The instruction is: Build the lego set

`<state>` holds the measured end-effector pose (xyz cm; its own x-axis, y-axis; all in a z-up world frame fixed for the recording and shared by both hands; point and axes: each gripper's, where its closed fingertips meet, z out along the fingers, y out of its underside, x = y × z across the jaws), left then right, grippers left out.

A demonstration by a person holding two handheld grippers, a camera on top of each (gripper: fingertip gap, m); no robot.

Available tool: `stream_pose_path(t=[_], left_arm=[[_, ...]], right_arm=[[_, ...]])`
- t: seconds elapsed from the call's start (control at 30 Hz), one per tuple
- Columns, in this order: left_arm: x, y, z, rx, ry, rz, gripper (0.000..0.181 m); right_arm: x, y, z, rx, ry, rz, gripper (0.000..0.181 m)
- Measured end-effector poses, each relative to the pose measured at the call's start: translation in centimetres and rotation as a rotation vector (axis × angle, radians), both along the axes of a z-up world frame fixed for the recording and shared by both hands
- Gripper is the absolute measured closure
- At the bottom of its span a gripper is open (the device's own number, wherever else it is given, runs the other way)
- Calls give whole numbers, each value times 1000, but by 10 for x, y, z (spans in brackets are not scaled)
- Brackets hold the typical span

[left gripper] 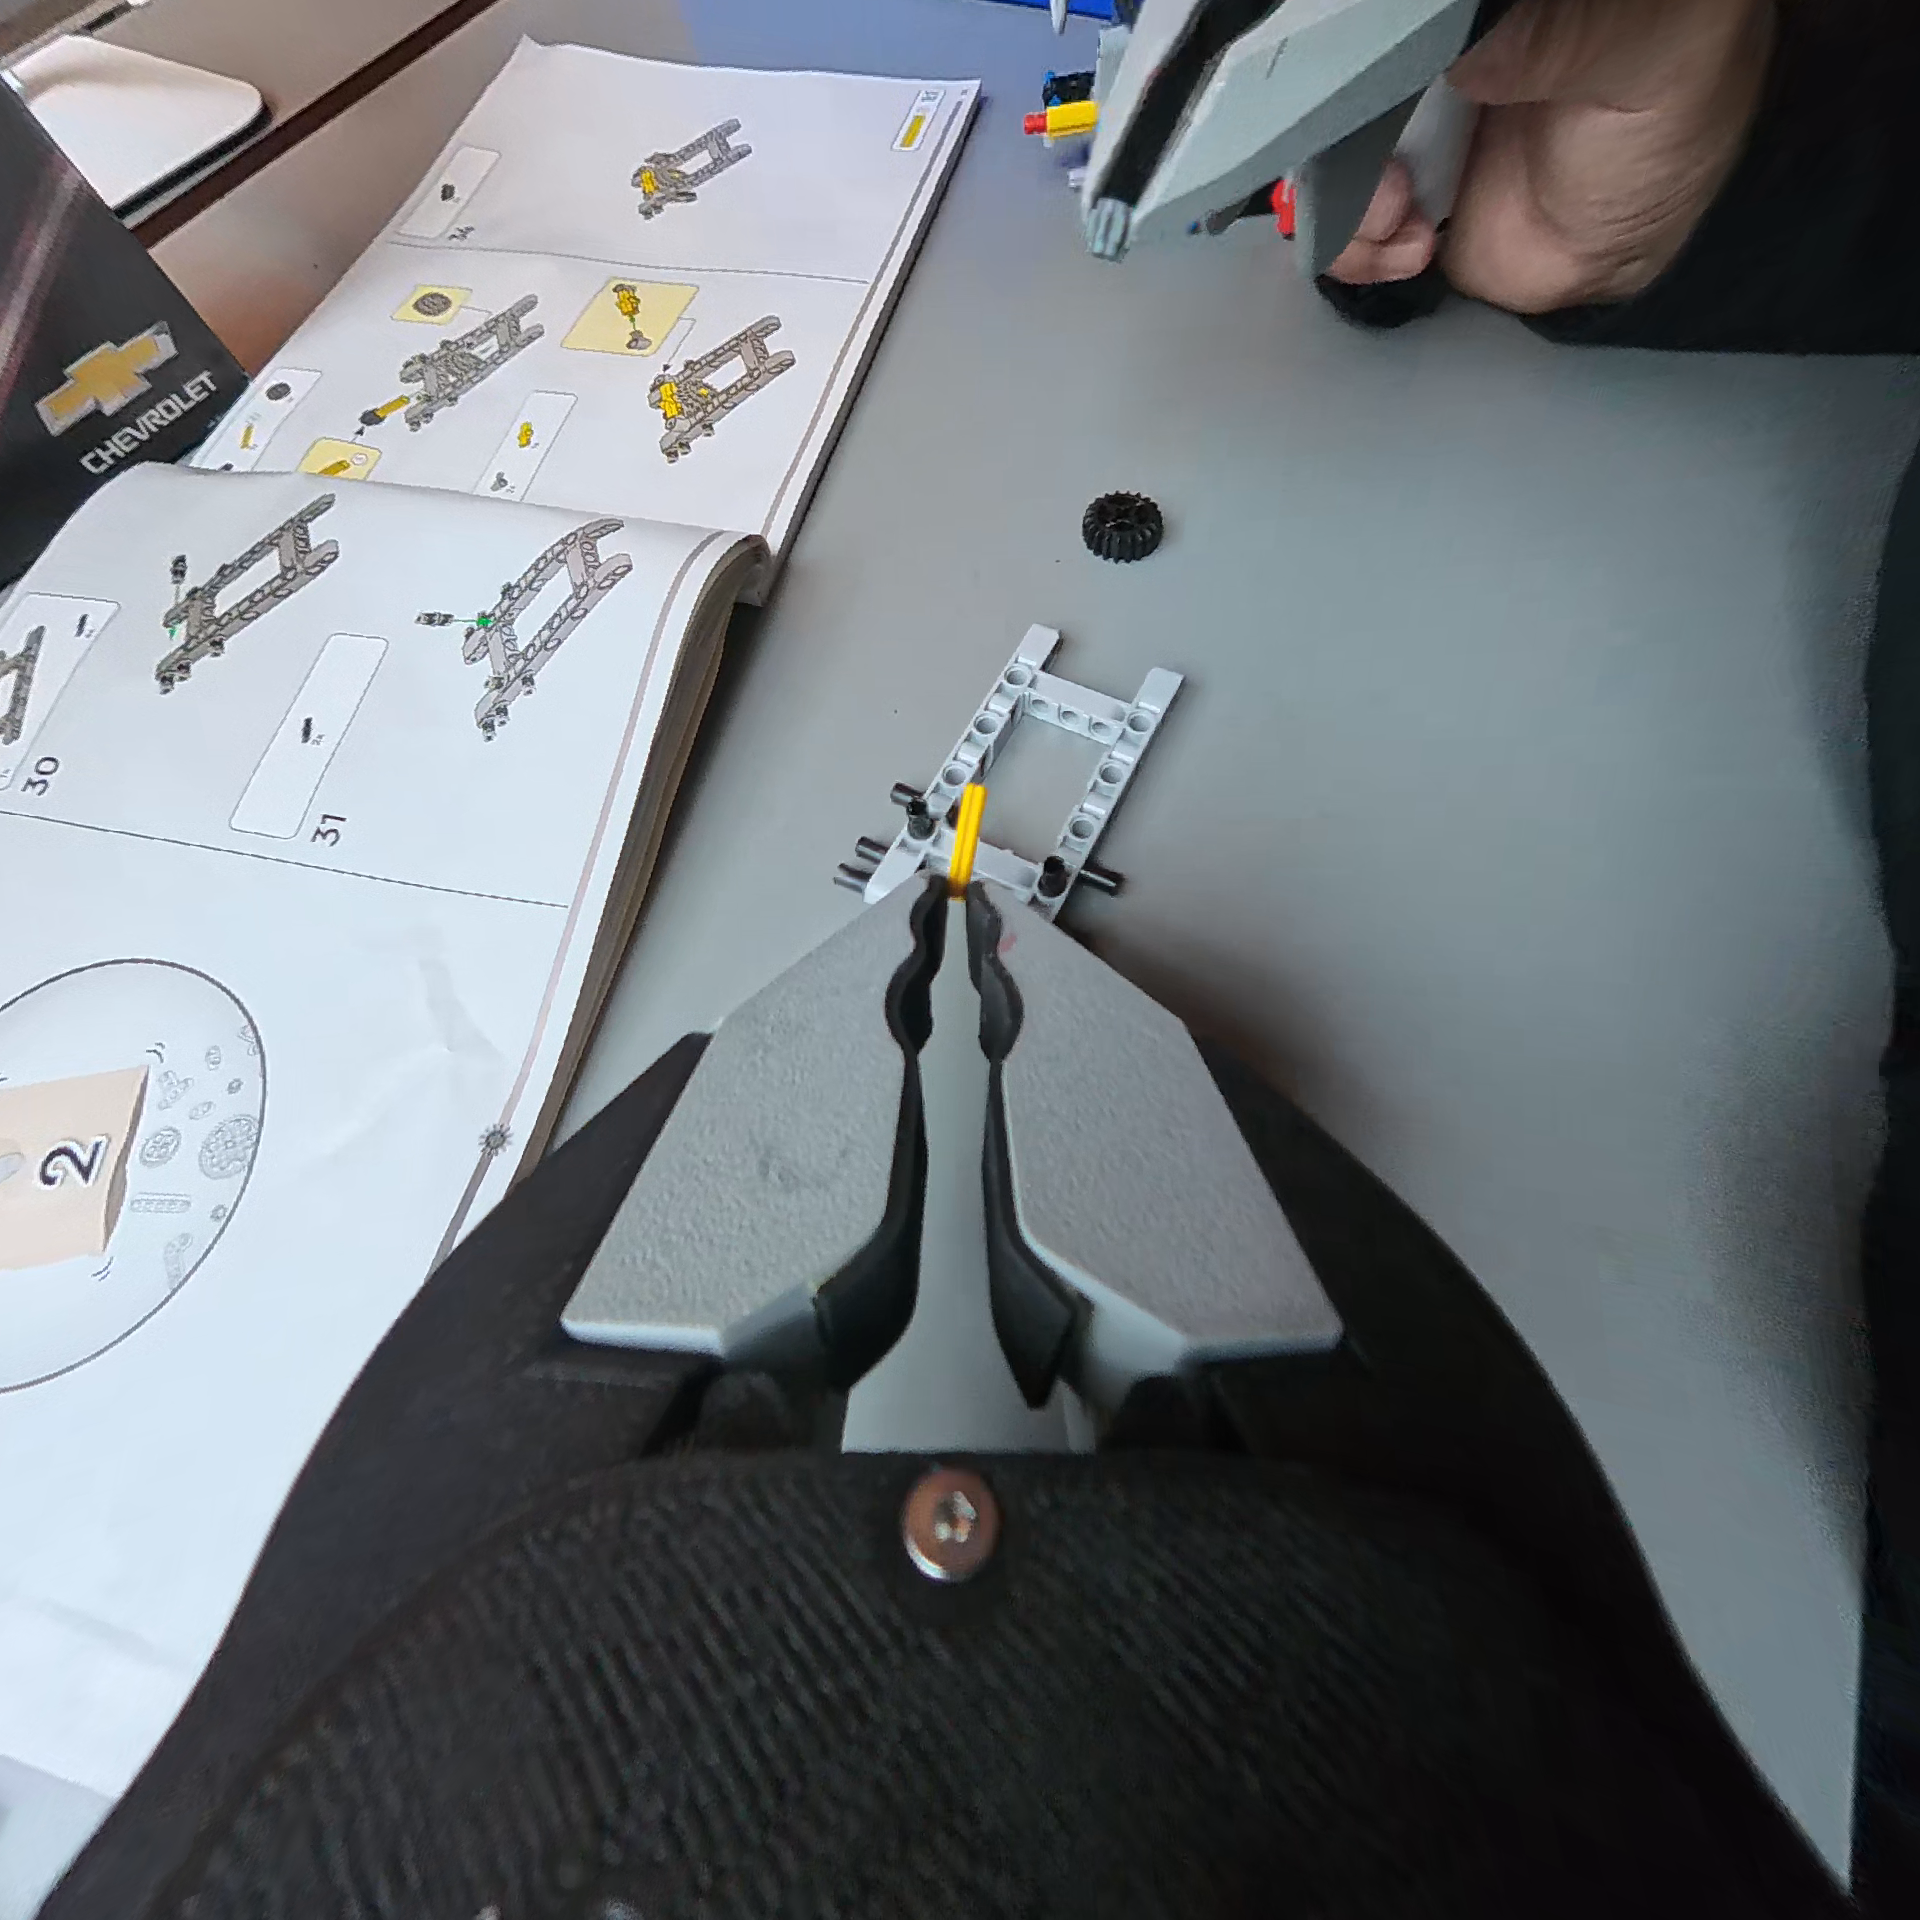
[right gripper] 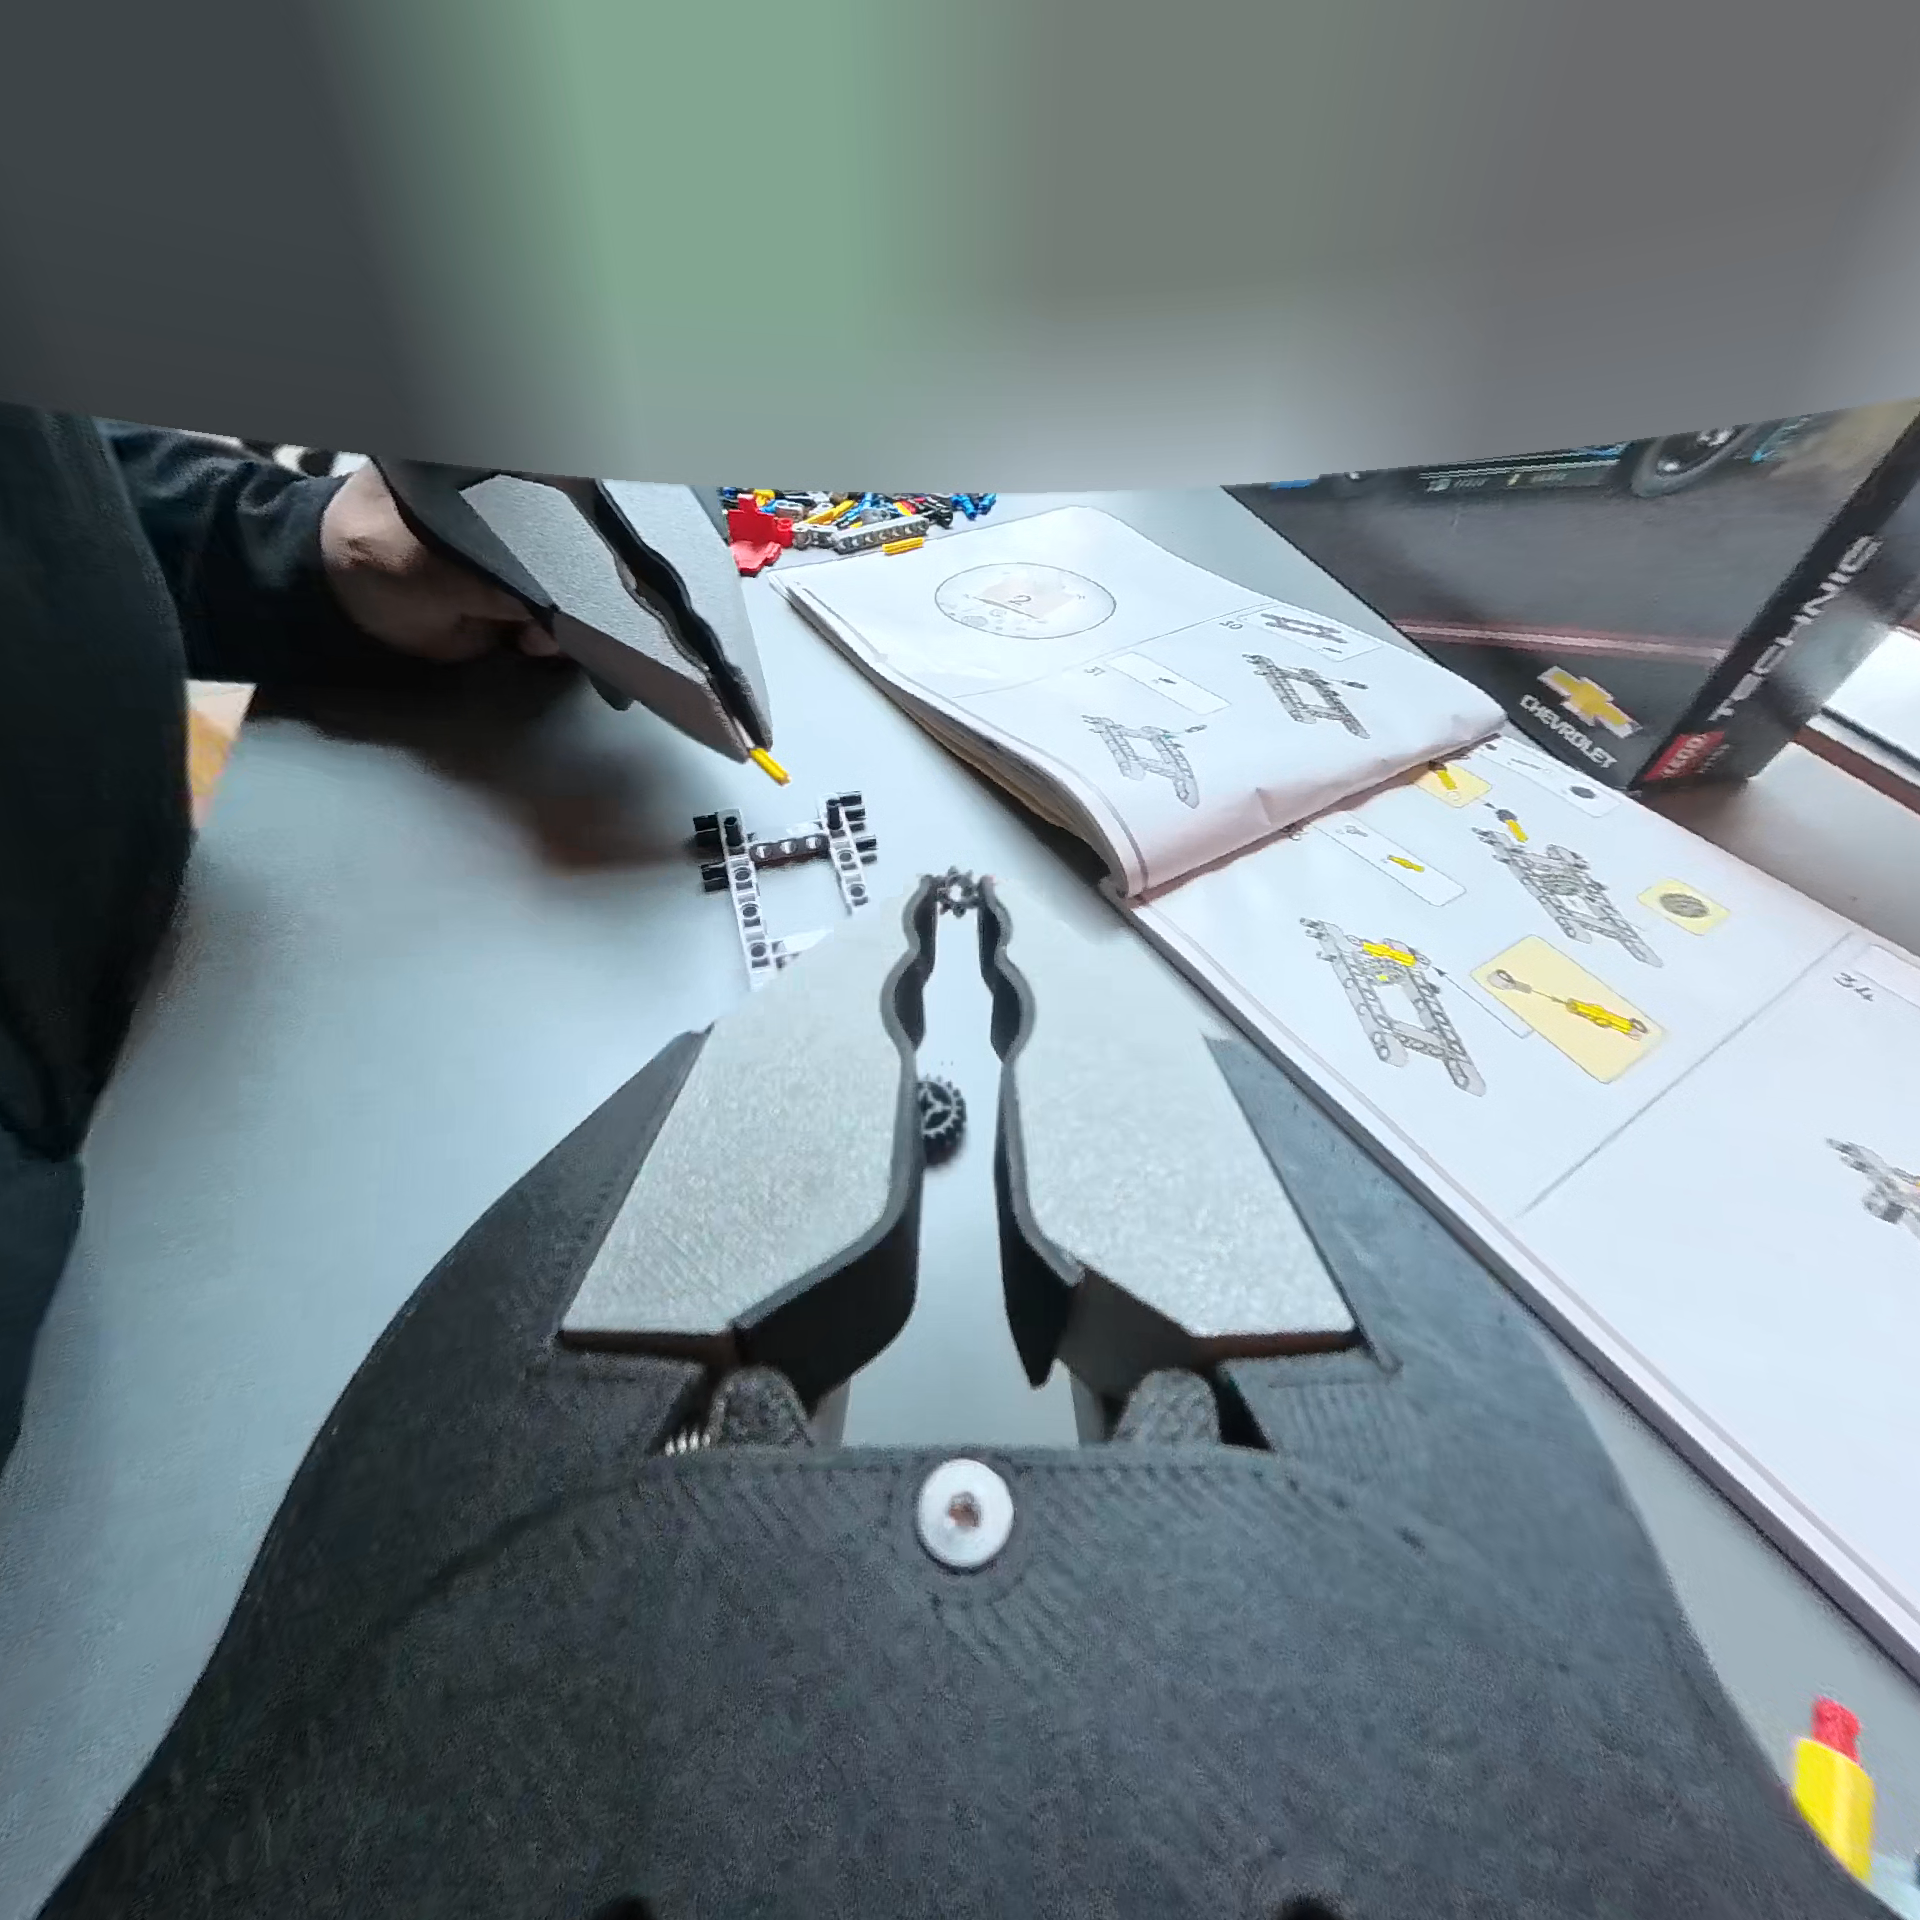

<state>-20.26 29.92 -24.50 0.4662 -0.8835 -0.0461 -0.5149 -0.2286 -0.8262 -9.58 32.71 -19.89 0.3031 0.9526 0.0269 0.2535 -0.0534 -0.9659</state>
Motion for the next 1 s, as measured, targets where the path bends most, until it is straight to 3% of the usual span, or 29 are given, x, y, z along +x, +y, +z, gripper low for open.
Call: stream_pose_path(t=[0.2, 0.47, 1.0], left_arm=[[7, 2, 15, -2, -110, -30, 181], [29, -18, 38, -120, -328, -147, 181], [41, -30, 53, -122, -424, -218, 181]], right_arm=[[-15, -17, 0, -70, 17, 102, 178], [-50, -43, 18, -192, 133, 241, 177], [-53, -55, 17, -146, 96, 257, 178]])
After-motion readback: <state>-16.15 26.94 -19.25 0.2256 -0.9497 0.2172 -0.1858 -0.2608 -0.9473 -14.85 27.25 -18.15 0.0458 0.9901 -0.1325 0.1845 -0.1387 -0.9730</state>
